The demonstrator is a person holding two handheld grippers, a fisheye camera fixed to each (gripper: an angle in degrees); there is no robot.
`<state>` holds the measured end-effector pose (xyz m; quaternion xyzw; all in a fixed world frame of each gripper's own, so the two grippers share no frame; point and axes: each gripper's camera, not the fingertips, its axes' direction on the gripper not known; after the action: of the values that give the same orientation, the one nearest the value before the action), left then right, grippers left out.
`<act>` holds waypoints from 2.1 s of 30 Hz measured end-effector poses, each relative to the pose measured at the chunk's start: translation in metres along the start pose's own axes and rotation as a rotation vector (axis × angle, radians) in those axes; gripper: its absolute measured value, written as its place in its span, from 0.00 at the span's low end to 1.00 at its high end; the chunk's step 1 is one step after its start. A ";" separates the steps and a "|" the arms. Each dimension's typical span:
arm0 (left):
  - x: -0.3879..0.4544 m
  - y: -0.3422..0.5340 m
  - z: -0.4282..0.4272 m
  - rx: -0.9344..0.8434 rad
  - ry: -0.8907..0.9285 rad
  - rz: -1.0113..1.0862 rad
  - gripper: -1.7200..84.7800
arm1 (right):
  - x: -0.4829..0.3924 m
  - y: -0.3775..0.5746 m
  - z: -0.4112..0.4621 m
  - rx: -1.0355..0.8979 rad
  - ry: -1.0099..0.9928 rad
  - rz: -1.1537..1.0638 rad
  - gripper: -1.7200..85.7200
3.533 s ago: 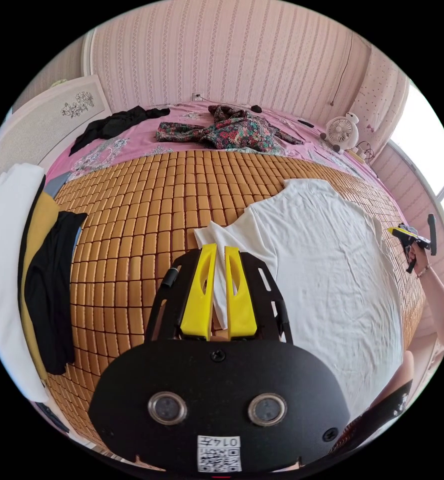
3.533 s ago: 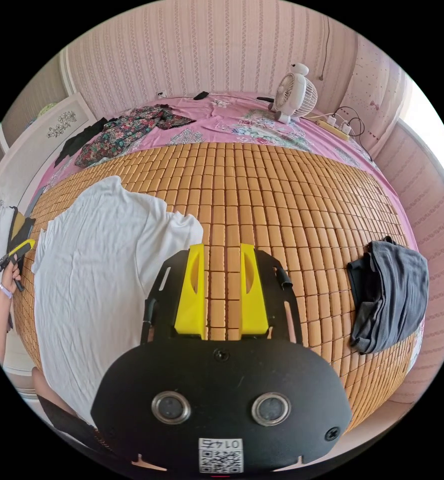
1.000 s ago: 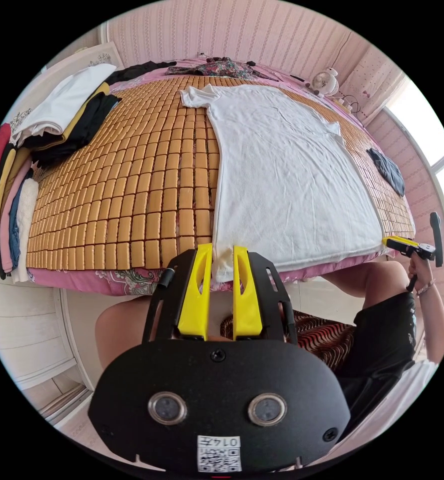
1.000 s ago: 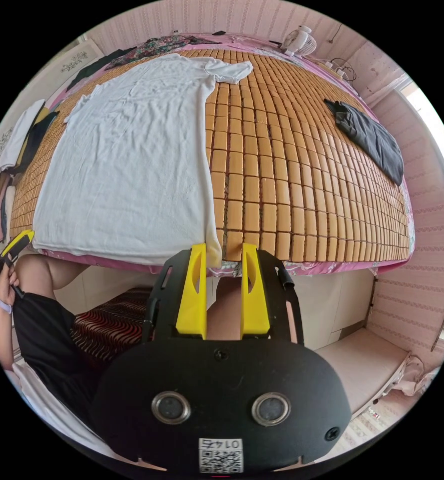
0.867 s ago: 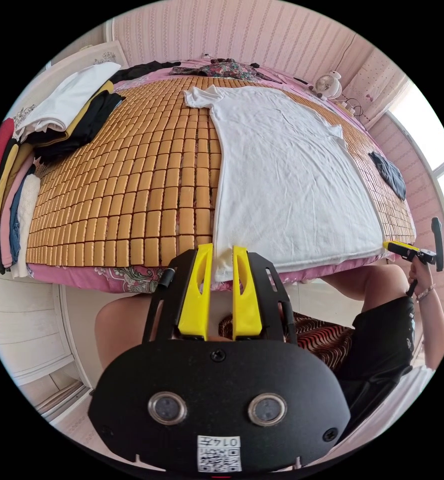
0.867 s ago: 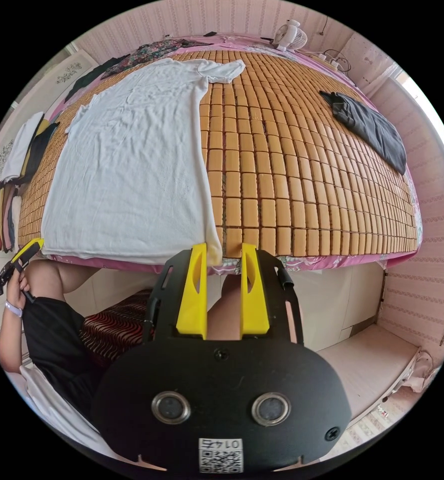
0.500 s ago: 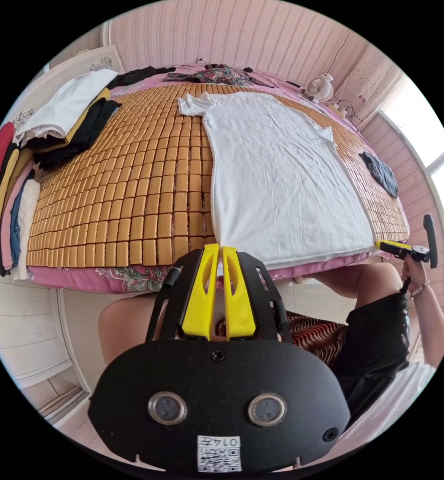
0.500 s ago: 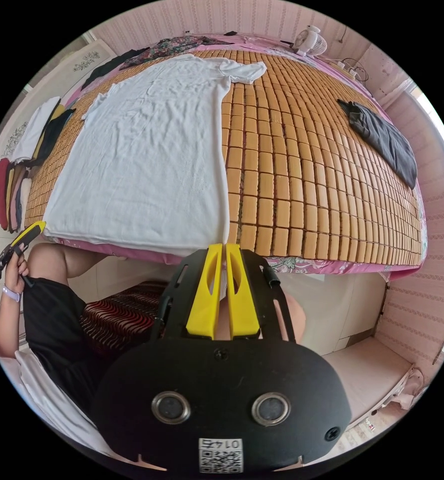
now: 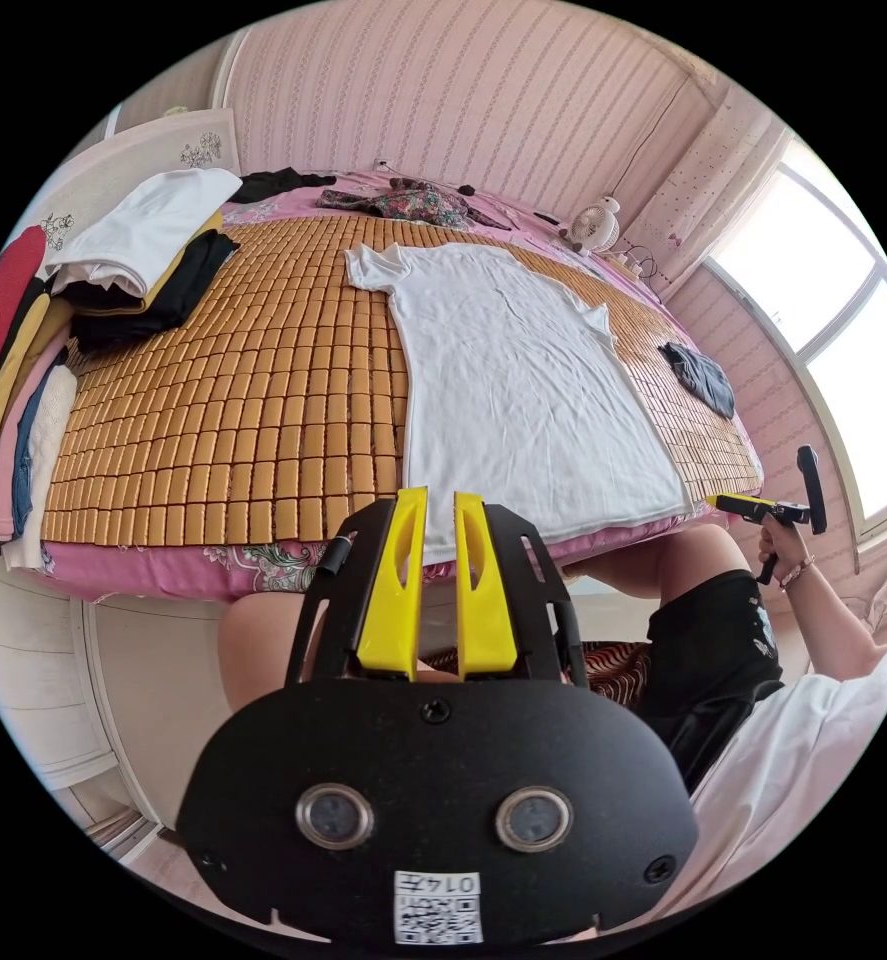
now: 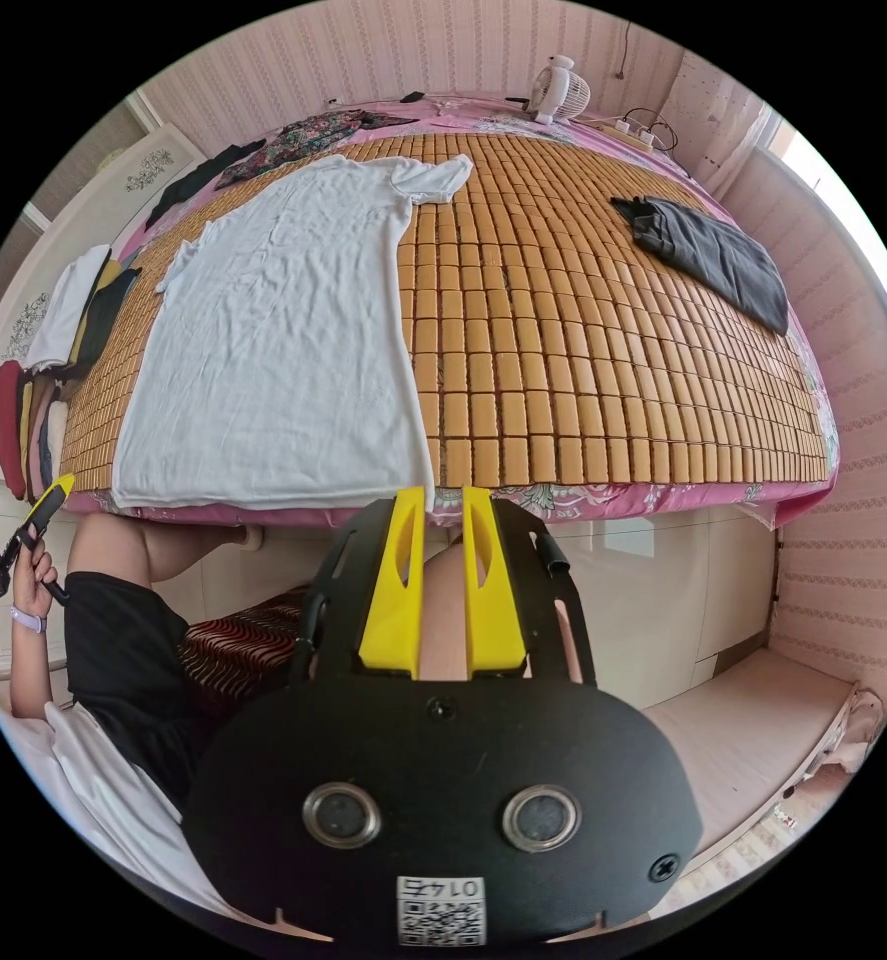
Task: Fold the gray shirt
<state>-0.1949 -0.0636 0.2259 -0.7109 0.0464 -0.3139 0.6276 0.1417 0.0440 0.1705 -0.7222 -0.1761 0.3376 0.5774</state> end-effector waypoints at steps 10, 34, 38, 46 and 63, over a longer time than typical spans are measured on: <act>-0.041 -0.028 -0.009 0.120 0.018 -0.027 0.08 | -0.027 -0.037 0.011 0.104 -0.079 -0.170 0.09; -0.173 -0.275 0.168 0.132 0.036 -0.056 0.10 | -0.366 -0.358 0.163 0.188 -0.244 -0.818 0.10; -0.182 -0.288 0.191 0.135 -0.069 -0.057 0.09 | -0.409 -0.379 0.205 0.184 -0.186 -0.851 0.10; -0.200 -0.294 0.239 0.044 -0.040 -0.065 0.06 | -0.422 -0.396 0.260 0.239 -0.094 -0.855 0.06; -0.129 -0.231 0.236 0.133 0.305 0.244 0.07 | -0.125 -0.315 0.192 0.340 -0.264 -0.573 0.07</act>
<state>-0.2542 0.2476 0.3847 -0.6013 0.2061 -0.3419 0.6922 -0.0373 0.1862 0.4856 -0.4874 -0.3859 0.2771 0.7326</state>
